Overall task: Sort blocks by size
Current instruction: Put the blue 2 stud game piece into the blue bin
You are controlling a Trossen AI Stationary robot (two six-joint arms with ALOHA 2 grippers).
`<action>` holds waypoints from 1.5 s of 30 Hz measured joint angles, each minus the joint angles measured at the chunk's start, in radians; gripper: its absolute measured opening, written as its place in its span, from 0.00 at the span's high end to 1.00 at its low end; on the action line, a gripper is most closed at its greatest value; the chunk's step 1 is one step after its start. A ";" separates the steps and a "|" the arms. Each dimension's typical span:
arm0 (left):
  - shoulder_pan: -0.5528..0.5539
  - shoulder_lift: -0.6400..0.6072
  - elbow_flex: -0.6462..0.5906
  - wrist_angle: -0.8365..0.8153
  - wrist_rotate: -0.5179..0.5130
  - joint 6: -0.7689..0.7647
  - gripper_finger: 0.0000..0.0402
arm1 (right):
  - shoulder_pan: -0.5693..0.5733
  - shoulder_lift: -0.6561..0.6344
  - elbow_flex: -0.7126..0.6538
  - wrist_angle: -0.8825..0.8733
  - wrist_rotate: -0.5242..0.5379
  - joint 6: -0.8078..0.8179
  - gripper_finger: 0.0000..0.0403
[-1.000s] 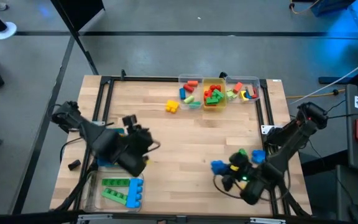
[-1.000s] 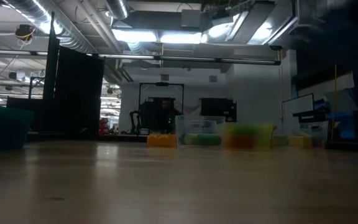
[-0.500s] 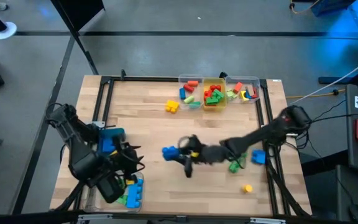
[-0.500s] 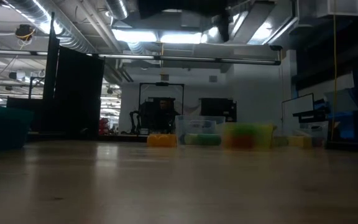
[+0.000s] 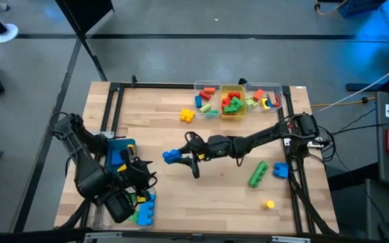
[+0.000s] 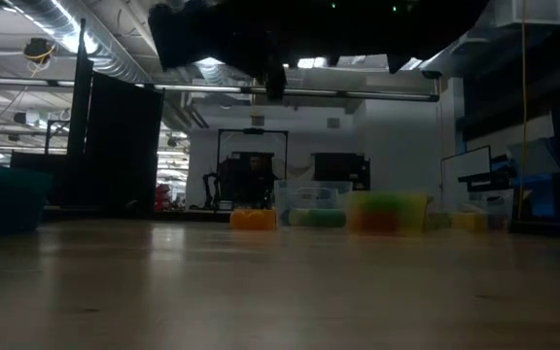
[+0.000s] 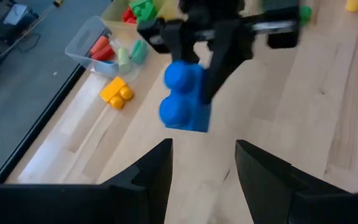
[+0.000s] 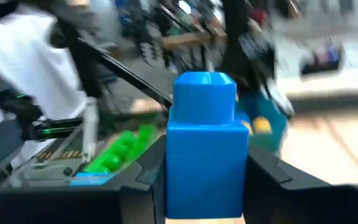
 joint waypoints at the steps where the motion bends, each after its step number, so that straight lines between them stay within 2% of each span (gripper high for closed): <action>1: 0.007 0.000 0.000 0.000 0.006 0.002 0.60 | 0.000 0.000 0.000 0.031 -0.022 -0.050 0.66; 6: 0.029 0.000 0.000 0.048 0.024 0.097 0.60 | 0.004 0.000 0.000 0.173 -0.124 -0.246 0.66; 15: 0.068 0.000 0.000 0.221 0.093 0.361 0.60 | 0.003 0.000 0.001 0.246 -0.201 -0.459 0.66; 18: 0.094 0.000 0.000 0.241 0.110 0.383 0.57 | 0.003 -0.001 0.001 0.265 -0.228 -0.465 0.66; 24: 0.134 0.000 0.001 0.224 0.148 0.330 0.49 | 0.002 -0.001 0.001 0.257 -0.261 -0.466 0.66; 32: 0.144 0.001 0.001 0.223 0.173 0.318 0.48 | 0.004 -0.001 0.001 0.255 -0.334 -0.485 0.66; 45: 0.151 0.001 0.001 0.286 0.177 0.376 0.48 | 0.004 -0.001 0.001 0.287 -0.284 -0.491 0.66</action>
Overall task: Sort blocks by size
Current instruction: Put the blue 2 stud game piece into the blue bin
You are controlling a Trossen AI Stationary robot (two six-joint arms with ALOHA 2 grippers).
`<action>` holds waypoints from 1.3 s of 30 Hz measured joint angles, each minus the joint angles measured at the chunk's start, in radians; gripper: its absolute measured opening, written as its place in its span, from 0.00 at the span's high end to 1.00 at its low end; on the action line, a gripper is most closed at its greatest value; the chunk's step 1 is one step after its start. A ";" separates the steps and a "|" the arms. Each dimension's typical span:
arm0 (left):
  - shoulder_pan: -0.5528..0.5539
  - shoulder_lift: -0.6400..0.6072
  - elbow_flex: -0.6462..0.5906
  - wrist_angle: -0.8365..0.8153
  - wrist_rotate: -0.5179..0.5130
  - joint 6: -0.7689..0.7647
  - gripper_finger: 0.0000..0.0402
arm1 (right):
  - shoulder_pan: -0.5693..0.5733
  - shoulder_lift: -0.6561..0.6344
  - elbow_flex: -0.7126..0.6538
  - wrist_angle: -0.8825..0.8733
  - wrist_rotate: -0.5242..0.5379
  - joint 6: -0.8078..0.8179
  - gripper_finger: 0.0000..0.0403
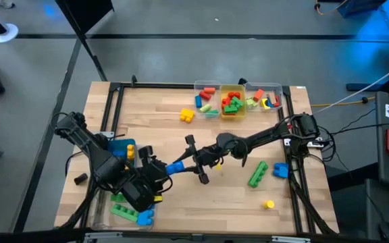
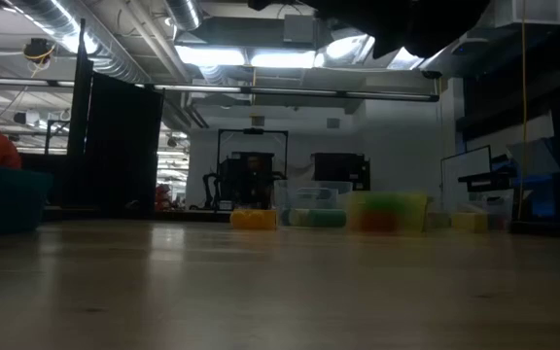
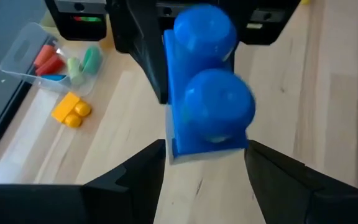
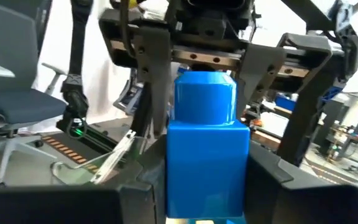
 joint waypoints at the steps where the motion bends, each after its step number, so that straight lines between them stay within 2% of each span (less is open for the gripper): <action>1: 0.002 0.000 0.000 0.002 0.000 0.000 0.48 | 0.000 0.000 0.000 0.000 0.008 0.000 0.66; 5: 0.001 0.000 0.000 0.001 -0.003 0.005 0.48 | 0.000 0.000 0.000 -0.001 0.055 0.000 0.66; 13: 0.053 0.000 0.000 0.005 -0.014 0.000 0.48 | 0.007 0.000 0.000 0.002 0.065 0.000 0.66; 18: 0.082 0.000 0.000 0.008 0.020 0.015 0.48 | 0.014 0.000 0.000 -0.001 0.076 0.001 0.66; 21: 0.084 0.000 0.000 0.007 0.036 0.026 0.54 | 0.011 0.000 0.000 -0.002 0.076 0.001 0.66; 25: 0.084 0.000 0.000 0.003 0.050 0.031 0.67 | 0.011 0.000 0.000 -0.004 0.081 0.011 0.65; 31: 0.084 0.000 0.000 0.000 0.065 0.058 0.69 | 0.014 0.000 0.000 -0.011 0.165 -0.002 0.55; 35: 0.084 0.000 0.000 -0.025 0.094 0.062 0.69 | 0.013 0.000 0.000 -0.040 0.175 -0.002 0.48; 39: 0.085 -0.008 0.000 -0.126 0.143 -0.042 0.69 | 0.013 0.000 0.000 -0.070 0.204 0.035 0.40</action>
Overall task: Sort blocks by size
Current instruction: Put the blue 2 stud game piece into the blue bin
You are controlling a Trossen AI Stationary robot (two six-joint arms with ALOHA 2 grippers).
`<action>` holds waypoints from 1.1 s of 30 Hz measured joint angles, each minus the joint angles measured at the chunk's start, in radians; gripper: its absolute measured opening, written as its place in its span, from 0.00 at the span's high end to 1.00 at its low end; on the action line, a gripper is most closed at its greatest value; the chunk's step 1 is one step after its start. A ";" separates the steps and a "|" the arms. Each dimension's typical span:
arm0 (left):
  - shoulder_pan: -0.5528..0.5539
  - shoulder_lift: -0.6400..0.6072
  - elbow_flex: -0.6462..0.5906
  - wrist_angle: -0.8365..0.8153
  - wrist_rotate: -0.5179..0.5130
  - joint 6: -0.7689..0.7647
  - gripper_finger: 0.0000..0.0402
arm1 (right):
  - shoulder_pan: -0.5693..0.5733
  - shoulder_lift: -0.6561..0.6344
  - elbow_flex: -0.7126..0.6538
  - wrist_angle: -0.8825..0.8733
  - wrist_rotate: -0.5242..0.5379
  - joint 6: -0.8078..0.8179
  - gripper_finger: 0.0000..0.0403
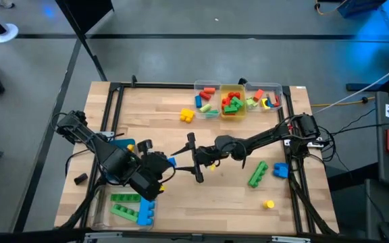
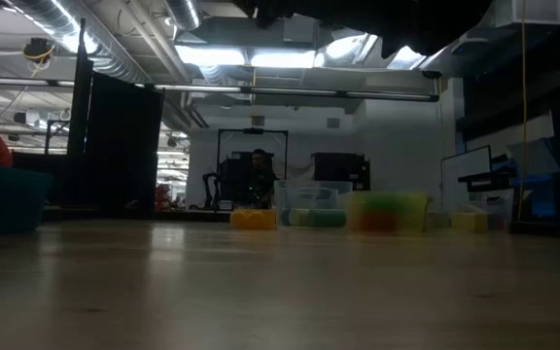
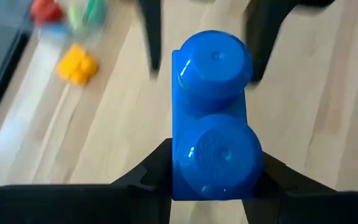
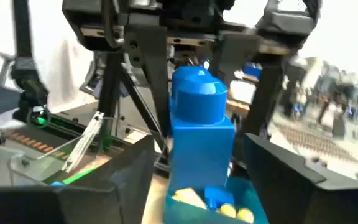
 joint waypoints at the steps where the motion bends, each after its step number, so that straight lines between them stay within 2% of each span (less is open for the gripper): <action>1: 0.000 -0.003 0.000 -0.043 0.018 -0.036 0.69 | 0.000 0.000 0.000 -0.010 0.016 0.028 0.38; 4: 0.005 -0.006 -0.001 -0.195 0.087 -0.165 0.69 | -0.001 -0.004 0.000 -0.081 0.065 0.093 0.35; 7: 0.006 -0.025 -0.045 -0.153 0.175 -0.167 0.68 | -0.001 -0.018 0.000 -0.211 0.096 0.103 0.33; 10: 0.004 -0.029 -0.078 -0.178 0.208 -0.208 0.68 | 0.000 -0.057 0.000 -0.373 0.129 0.104 0.34; 17: 0.006 -0.036 -0.277 -0.189 0.301 -0.252 0.68 | 0.000 -0.181 0.000 -0.743 0.133 0.176 0.34; 21: 0.010 -0.036 -0.405 -0.186 0.396 -0.237 0.67 | 0.000 -0.241 0.000 -0.933 0.132 0.270 0.34; 26: 0.010 -0.036 -0.530 -0.185 0.474 -0.204 0.67 | 0.000 -0.299 0.001 -1.160 0.083 0.428 0.34; 33: 0.009 -0.036 -0.628 -0.177 0.490 -0.200 0.66 | 0.009 -0.304 0.000 -1.385 -0.027 0.609 0.34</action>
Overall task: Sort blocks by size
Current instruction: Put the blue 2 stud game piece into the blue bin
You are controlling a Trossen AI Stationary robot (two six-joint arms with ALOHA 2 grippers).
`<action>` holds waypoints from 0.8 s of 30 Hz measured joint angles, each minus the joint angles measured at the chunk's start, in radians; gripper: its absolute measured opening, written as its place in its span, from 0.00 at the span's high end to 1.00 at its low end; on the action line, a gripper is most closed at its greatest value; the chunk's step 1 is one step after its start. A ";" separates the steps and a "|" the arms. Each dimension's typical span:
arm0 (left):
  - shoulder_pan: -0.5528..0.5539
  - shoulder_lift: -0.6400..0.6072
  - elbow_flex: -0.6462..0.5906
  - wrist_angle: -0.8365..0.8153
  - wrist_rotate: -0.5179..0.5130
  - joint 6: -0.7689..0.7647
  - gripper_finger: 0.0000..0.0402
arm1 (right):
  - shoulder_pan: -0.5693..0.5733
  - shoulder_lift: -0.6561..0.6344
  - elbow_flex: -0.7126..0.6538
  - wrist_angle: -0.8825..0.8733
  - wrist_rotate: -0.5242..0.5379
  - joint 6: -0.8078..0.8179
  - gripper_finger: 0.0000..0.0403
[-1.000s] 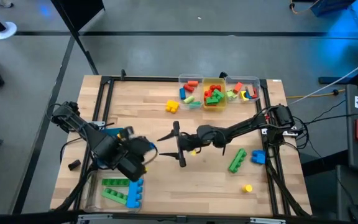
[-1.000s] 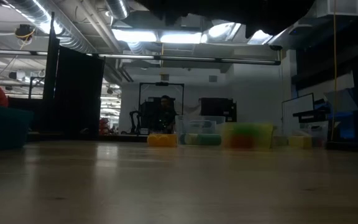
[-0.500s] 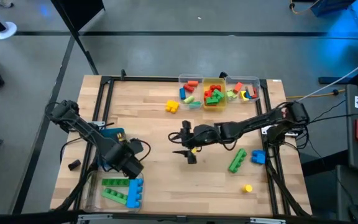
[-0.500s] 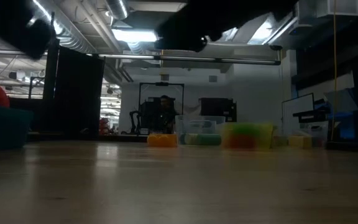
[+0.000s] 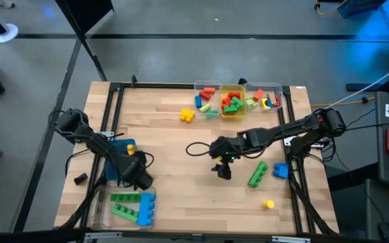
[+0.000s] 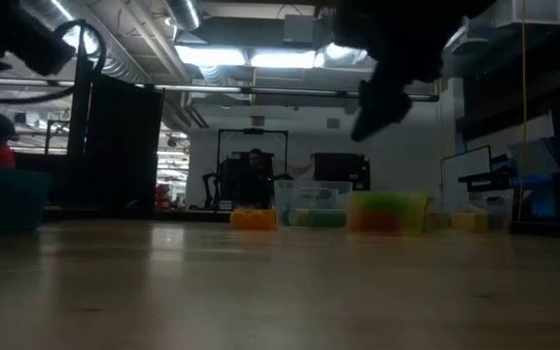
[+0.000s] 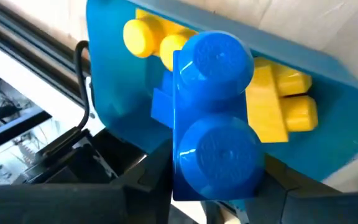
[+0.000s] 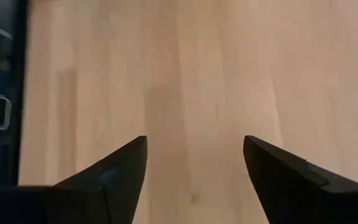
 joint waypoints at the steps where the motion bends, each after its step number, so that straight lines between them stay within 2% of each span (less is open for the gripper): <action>1: -0.003 0.000 -0.012 0.012 0.000 0.001 0.66 | 0.006 0.000 0.000 -0.031 0.003 0.018 0.34; 9: 0.004 0.000 -0.067 0.036 0.011 -0.008 0.66 | 0.093 0.000 0.000 -0.127 0.017 0.040 0.34; 14: 0.006 0.000 -0.067 0.031 0.010 -0.034 0.66 | 0.145 0.000 0.000 -0.126 0.069 0.101 0.34; 21: 0.003 0.000 -0.068 0.036 -0.001 0.015 0.66 | 0.200 0.000 0.000 -0.126 0.129 0.119 0.34; 24: 0.007 0.000 -0.068 0.036 -0.001 0.031 0.62 | 0.218 0.000 0.000 -0.126 0.133 0.119 0.34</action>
